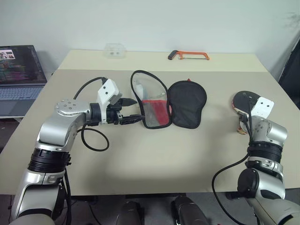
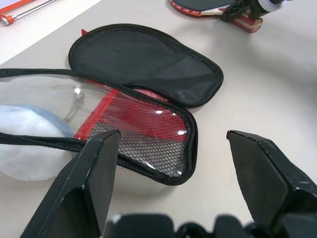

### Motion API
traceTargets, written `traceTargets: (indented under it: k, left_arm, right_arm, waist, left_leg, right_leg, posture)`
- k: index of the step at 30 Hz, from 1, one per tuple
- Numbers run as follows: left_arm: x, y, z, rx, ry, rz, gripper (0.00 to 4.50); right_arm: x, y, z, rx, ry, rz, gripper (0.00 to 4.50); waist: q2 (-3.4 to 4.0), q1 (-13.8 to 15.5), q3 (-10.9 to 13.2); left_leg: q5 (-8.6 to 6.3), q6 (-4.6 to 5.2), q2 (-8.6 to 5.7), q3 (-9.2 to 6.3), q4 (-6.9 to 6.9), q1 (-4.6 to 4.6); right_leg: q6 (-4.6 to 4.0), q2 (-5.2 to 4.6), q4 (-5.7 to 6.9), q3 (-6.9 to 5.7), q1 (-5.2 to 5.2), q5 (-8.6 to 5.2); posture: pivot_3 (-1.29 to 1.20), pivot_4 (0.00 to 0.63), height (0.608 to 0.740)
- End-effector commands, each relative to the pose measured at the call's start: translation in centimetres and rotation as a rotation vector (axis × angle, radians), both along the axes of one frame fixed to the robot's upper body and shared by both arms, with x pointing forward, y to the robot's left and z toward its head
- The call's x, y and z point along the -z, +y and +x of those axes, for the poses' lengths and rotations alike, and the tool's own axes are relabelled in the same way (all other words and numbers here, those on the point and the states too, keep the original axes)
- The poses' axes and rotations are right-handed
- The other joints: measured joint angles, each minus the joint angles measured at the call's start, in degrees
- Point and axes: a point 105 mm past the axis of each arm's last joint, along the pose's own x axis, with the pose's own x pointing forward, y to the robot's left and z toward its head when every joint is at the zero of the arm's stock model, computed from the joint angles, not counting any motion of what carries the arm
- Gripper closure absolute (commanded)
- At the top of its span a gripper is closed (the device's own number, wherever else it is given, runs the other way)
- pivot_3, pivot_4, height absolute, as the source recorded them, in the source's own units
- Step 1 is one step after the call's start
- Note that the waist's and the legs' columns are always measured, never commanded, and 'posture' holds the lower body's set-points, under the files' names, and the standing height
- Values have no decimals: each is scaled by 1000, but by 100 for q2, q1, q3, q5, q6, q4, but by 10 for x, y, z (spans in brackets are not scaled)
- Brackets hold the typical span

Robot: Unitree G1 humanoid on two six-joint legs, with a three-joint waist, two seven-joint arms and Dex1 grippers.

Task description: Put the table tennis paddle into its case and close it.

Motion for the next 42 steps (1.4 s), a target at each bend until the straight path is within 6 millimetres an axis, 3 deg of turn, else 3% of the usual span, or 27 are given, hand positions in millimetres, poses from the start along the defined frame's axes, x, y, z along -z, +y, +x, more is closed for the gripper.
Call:
traceTargets:
  k: [1,3,5,9,16,27,33,42]
  left_arm:
    - [-24,9,7,-34,-89,-1,745]
    - [-25,11,9,-43,-94,-1,745]
    - [-25,11,9,-44,-95,-1,745]
    - [-22,9,8,-32,-87,-1,745]
    - [-20,7,8,-30,-82,0,745]
    - [-18,9,4,-37,-73,2,745]
    - [-17,10,4,-45,-69,7,745]
    - [-17,9,2,-50,-77,20,745]
  right_arm:
    - [-76,31,16,-93,-204,-73,3418]
    - [-99,53,18,-138,-263,-69,3418]
    - [-105,59,18,-147,-277,-62,3418]
    - [-131,140,26,-331,-354,-3,3418]
    - [-109,190,30,-439,-314,44,3418]
    - [-78,211,26,-527,-243,70,3418]
    - [-61,201,30,-555,-203,28,3418]
    - [-48,207,27,-561,-164,28,3418]
  waist:
    - [13,-22,8]
    - [22,-64,13]
    - [23,-76,14]
    - [23,-50,14]
    - [22,22,13]
    - [22,-6,13]
    - [22,-29,13]
    - [22,-27,13]
  left_leg:
    - [0,0,0,3,-1,-3]
    - [2,-3,-1,16,-2,-14]
    - [9,-16,1,20,-2,-30]
    - [11,-20,12,10,-7,-37]
    - [6,-10,9,0,3,-60]
    - [11,-19,7,-18,2,-88]
    - [8,-14,6,-18,4,-87]
    - [9,-16,6,-18,4,-87]
  right_leg:
    - [0,1,2,0,-6,0]
    - [0,6,14,10,-32,0]
    - [-2,11,34,17,-61,-1]
    - [-17,12,31,6,-62,-10]
    - [-18,3,34,-6,-72,-11]
    - [-18,-1,18,-21,-84,-10]
    - [-18,5,24,-21,-85,-10]
    - [-18,5,23,-21,-85,-10]
  posture:
    - [0,150,740]
    - [0,150,740]
    - [0,150,740]
    - [0,150,740]
    - [0,150,740]
    - [0,150,740]
    - [0,150,740]
    - [0,150,740]
